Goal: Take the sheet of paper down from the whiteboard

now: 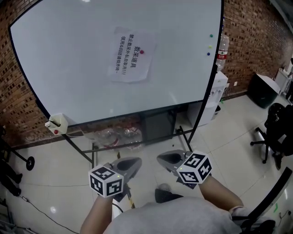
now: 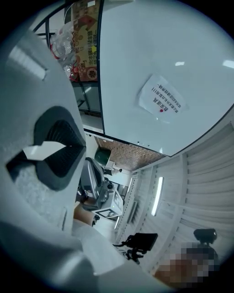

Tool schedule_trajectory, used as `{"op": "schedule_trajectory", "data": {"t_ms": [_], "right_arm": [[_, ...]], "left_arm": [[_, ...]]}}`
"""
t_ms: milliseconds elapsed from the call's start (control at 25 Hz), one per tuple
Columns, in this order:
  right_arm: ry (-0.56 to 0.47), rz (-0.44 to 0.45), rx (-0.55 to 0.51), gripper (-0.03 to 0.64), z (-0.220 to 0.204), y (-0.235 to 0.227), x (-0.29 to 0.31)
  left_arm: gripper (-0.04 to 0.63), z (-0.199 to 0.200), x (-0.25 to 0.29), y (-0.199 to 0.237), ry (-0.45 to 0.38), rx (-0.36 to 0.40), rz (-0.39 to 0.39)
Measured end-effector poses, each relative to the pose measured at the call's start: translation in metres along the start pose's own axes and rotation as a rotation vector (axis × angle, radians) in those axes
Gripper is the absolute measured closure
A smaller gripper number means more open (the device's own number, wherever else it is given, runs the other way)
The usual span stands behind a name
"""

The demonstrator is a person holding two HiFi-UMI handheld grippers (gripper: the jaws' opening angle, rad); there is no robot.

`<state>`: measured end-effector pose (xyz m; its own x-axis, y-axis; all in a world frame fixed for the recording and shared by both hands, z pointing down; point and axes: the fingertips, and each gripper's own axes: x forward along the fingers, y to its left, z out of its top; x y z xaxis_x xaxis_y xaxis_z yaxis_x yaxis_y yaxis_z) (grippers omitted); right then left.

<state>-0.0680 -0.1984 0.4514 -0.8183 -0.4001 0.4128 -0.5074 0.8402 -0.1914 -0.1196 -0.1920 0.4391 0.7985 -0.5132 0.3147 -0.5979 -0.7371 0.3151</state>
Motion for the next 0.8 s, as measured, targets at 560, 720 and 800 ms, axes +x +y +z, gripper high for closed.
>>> {"op": "schedule_trajectory", "data": {"t_ms": [560, 720, 800], "right_arm": [[-0.069, 0.024, -0.098, 0.617, 0.1, -0.167, 0.073], [-0.081, 0.046, -0.133, 0.617, 0.138, -0.21, 0.087], [-0.081, 0.048, -0.157, 0.617, 0.151, -0.226, 0.093]], "left_arm": [[0.595, 0.115, 0.095, 0.14, -0.009, 0.067, 0.058], [0.595, 0.158, 0.125, 0.171, -0.029, 0.088, 0.069], [0.595, 0.177, 0.133, 0.183, -0.054, 0.101, 0.076]]}}
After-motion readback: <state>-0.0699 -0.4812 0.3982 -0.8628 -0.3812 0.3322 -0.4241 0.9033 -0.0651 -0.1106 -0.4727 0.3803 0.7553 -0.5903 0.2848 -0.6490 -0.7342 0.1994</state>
